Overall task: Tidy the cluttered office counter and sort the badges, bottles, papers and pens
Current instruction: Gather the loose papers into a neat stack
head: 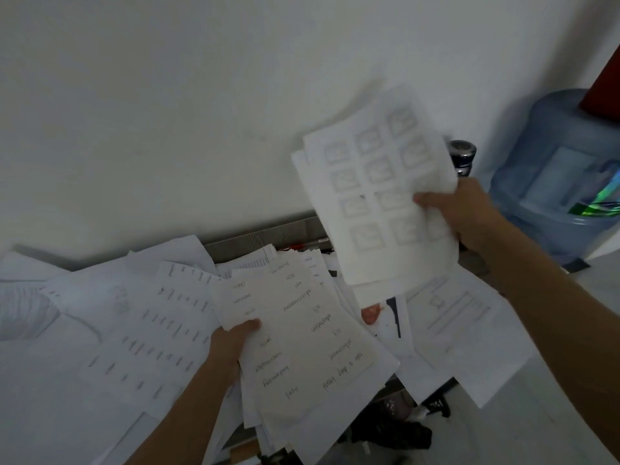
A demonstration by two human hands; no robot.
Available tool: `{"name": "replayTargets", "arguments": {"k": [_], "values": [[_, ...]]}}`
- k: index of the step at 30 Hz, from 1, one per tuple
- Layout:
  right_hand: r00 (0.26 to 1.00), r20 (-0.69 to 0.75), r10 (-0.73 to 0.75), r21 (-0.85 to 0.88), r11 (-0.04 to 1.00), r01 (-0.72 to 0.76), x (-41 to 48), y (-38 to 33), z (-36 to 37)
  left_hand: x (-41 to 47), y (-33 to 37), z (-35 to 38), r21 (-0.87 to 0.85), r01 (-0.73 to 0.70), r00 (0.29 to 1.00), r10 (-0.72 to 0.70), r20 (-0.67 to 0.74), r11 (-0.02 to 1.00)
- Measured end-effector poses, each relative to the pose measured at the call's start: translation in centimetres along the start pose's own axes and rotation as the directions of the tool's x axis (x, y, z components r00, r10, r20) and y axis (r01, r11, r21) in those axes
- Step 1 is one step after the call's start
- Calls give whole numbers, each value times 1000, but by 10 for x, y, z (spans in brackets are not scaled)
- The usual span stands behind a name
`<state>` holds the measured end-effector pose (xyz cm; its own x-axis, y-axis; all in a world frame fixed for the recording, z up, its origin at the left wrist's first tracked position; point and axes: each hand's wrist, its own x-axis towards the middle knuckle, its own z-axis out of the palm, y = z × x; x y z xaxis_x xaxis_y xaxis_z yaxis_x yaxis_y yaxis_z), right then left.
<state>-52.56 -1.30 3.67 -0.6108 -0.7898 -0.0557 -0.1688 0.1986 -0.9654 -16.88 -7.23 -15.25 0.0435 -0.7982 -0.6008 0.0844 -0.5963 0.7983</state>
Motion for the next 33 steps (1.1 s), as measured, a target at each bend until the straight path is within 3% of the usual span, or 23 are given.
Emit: {"name": "replayTargets", "arguments": {"k": [2, 4, 6, 8, 11, 14, 16, 18, 19, 21, 24, 26, 33], "values": [[992, 107, 68, 40, 997, -73, -10, 11, 18, -2, 4, 2, -58, 3, 1000, -3, -13, 998], [964, 224, 146, -1, 989, -150, -29, 36, 47, -9, 9, 3, -156, 43, 996, -30, 81, 987], [912, 315, 262, -83, 965, -248, -57, 64, 78, -12, 11, 4, -255, 85, 981, -36, 190, 963], [844, 397, 361, -155, 932, -327, -77, 93, 104, -11, 12, 2, -303, 85, 981, -27, 190, 949], [769, 445, 458, -273, 888, -371, -89, 119, 127, -17, 16, 3, -178, 126, 968, -82, 235, 976], [749, 513, 418, -340, 901, -270, -80, 124, 123, -17, 12, 11, -57, 58, 985, -48, 163, 997], [838, 433, 333, -413, 899, -144, -61, 125, 102, -16, 13, 21, -22, 8, 992, -5, 127, 1000], [954, 203, 222, -509, 856, -91, -34, 127, 65, -16, 16, 31, -5, -14, 993, 15, 119, 1000], [976, 102, 190, -557, 824, -102, -19, 132, 43, -15, 16, 34, 9, -26, 993, 25, 114, 1000], [972, -17, 234, -634, 749, -191, 6, 147, -8, -12, 11, 37, 39, -37, 994, 33, 109, 999], [907, -120, 405, -705, 608, -365, 31, 176, -63, -9, -3, 36, 66, -34, 996, 29, 87, 997], [888, -142, 438, -741, 548, -388, 38, 188, -73, -8, -7, 36, 84, -59, 996, 53, 70, 995], [887, 46, 460, -722, 629, -289, 40, 175, -38, -7, -8, 41, 100, -110, 993, 105, 56, 989]]}}
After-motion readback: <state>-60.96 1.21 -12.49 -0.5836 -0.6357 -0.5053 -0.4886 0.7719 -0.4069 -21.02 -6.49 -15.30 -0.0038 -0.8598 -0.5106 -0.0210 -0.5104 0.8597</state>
